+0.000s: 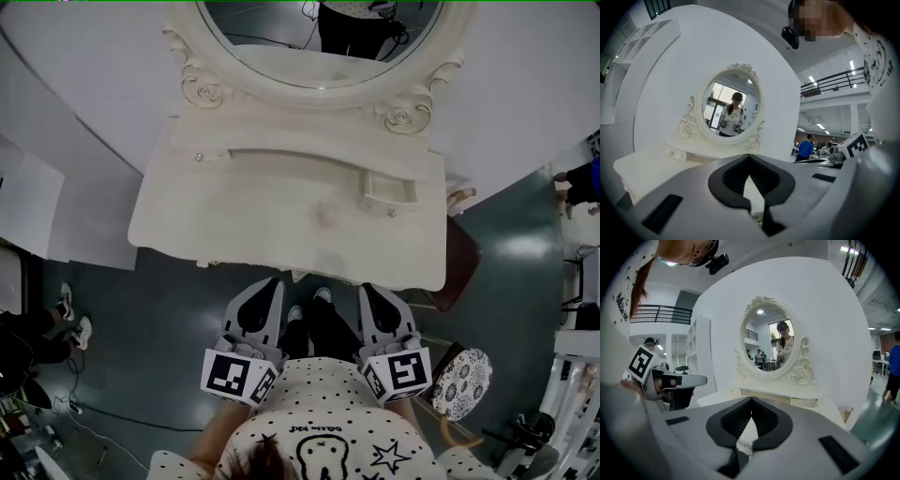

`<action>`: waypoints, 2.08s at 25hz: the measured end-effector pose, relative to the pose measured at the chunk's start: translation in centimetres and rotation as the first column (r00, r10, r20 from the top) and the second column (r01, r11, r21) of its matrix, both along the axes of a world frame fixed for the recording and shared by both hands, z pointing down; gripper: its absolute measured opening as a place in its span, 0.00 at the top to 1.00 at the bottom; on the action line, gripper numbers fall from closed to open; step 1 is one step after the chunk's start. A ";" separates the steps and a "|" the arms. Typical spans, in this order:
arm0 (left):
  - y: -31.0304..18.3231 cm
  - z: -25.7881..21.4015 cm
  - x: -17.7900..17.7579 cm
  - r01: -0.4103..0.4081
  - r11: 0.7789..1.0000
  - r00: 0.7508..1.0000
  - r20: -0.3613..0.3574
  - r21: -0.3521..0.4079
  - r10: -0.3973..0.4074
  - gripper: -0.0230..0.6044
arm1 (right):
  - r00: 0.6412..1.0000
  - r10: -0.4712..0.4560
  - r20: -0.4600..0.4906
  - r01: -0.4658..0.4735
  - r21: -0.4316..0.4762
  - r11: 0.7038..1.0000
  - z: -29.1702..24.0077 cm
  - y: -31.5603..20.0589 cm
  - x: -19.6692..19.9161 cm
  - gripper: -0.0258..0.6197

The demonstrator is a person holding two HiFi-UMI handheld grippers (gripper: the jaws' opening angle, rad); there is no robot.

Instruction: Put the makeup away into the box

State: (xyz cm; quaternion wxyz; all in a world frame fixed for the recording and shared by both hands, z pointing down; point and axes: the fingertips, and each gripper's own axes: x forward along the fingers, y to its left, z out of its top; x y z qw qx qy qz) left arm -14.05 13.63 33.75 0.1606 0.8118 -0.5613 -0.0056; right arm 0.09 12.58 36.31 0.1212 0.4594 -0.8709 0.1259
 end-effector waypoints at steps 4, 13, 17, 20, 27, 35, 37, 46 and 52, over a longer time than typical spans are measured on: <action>-2.1 0.2 0.7 0.004 1.000 1.000 -0.002 -0.010 -0.004 0.97 | 1.000 -0.008 0.008 0.008 -0.006 1.000 0.3 -2.2 0.5 0.95; -8.8 -0.3 2.1 0.023 1.000 1.000 0.003 0.016 -0.023 0.97 | 0.999 -0.033 0.026 0.033 0.023 0.999 -0.1 -9.8 1.3 0.95; -11.3 0.0 2.6 0.030 0.999 1.000 -0.005 0.022 -0.030 0.97 | 0.999 -0.029 0.022 0.029 0.020 0.999 0.3 -12.0 2.2 0.95; -12.8 0.4 3.3 0.018 1.000 1.000 -0.013 0.015 -0.017 0.97 | 1.000 -0.016 0.013 0.016 0.009 1.000 0.7 -13.1 3.0 0.95; -14.8 0.5 4.3 -0.028 1.000 0.999 -0.019 0.010 0.028 0.97 | 1.000 0.026 0.012 -0.026 0.009 1.000 0.5 -14.5 3.9 0.95; -16.5 0.5 3.2 -0.052 0.999 0.998 -0.034 -0.004 0.051 0.97 | 0.999 0.046 0.007 -0.046 -0.026 0.999 0.8 -15.6 2.6 0.95; -16.6 0.7 2.4 -0.061 0.998 0.998 -0.036 -0.015 0.060 0.97 | 0.998 0.063 0.006 -0.063 -0.033 0.997 0.9 -15.8 1.7 0.95; -17.8 1.3 0.2 -0.153 0.988 0.988 -0.006 -0.035 0.153 0.97 | 0.992 0.124 0.006 -0.124 0.009 0.992 0.0 -16.4 -1.7 0.95; -18.9 1.4 1.0 -0.217 0.976 0.976 -0.015 -0.025 0.216 0.97 | 0.983 0.184 -0.005 -0.184 0.006 0.983 0.3 -17.0 -1.3 0.95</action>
